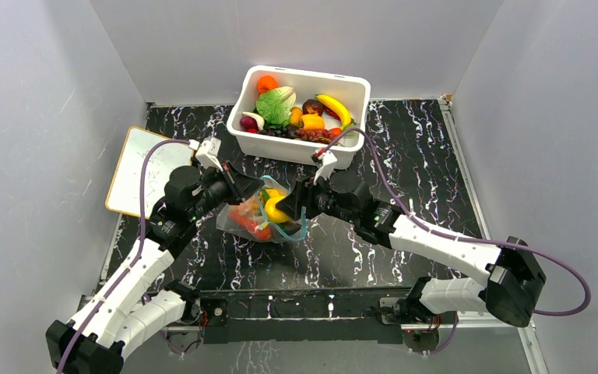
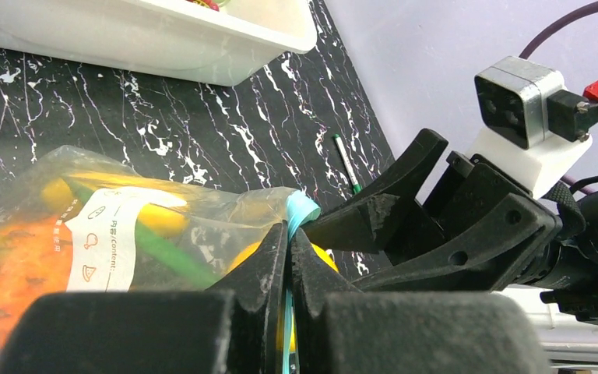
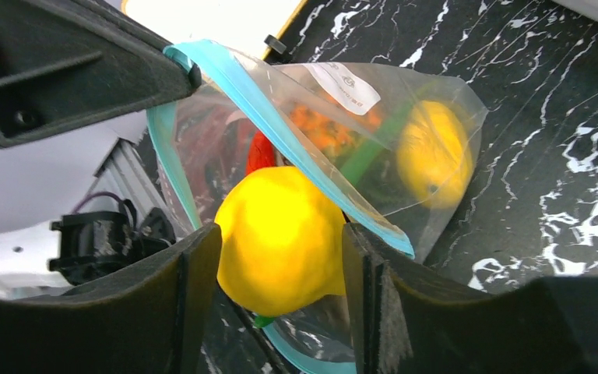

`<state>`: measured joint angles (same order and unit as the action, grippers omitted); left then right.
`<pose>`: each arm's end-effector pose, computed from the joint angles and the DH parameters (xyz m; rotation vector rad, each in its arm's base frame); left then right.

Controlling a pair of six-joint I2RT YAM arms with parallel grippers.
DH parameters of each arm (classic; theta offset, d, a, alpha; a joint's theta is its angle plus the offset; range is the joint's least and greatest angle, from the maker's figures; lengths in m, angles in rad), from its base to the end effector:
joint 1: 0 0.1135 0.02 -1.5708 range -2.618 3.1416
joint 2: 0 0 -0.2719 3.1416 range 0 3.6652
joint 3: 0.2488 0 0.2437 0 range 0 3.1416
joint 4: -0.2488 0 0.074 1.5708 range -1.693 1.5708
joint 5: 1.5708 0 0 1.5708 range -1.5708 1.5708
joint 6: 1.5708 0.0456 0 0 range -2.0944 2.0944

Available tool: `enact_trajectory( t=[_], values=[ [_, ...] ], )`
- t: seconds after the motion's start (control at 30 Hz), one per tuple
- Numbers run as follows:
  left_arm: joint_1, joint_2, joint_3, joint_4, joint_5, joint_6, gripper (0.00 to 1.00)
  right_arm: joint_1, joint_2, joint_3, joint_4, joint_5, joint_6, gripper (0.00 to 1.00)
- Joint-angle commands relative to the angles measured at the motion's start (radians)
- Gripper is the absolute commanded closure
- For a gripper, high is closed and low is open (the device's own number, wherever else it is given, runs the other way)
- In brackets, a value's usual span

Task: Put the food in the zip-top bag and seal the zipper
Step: Place the fake fruit in the zipper food storage bag, then zip the zipper food storage bag at the center of the board.

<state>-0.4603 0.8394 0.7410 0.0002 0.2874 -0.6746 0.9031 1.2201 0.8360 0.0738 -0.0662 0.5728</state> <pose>0.1703 -0.0989 0.3408 0.0415 1.7855 -1.0787 0.1722 0.2232 0.2995 -0.3813 1.9903 1.0439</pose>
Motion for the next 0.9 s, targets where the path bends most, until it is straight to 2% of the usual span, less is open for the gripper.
enact_trajectory(
  t=[0.0, 0.17, 0.27, 0.53, 0.7, 0.87],
  values=[
    [-0.003, -0.031, 0.023, 0.070, 0.033, -0.016, 1.00, 0.007, -0.041, 0.060, -0.020, -0.001, -0.123, 0.41],
    [-0.003, -0.034, 0.024, 0.073, 0.035, -0.017, 1.00, 0.007, -0.090, 0.080, -0.108, -0.053, -0.243, 0.33],
    [-0.003, -0.034, 0.029, 0.070, 0.035, -0.018, 1.00, 0.006, -0.106, 0.085, -0.141, -0.136, -0.299, 0.32],
    [-0.003, -0.037, 0.028, 0.064, 0.027, -0.018, 1.00, 0.011, -0.120, 0.017, -0.116, -0.261, -0.330, 0.43],
    [-0.003, -0.036, 0.025, 0.066, 0.023, -0.021, 1.00, 0.032, -0.116, -0.014, -0.073, -0.259, -0.327, 0.44],
    [-0.003, -0.036, 0.027, 0.066, 0.023, -0.024, 1.00, 0.070, -0.122, -0.021, -0.068, -0.184, -0.356, 0.44]
  ],
)
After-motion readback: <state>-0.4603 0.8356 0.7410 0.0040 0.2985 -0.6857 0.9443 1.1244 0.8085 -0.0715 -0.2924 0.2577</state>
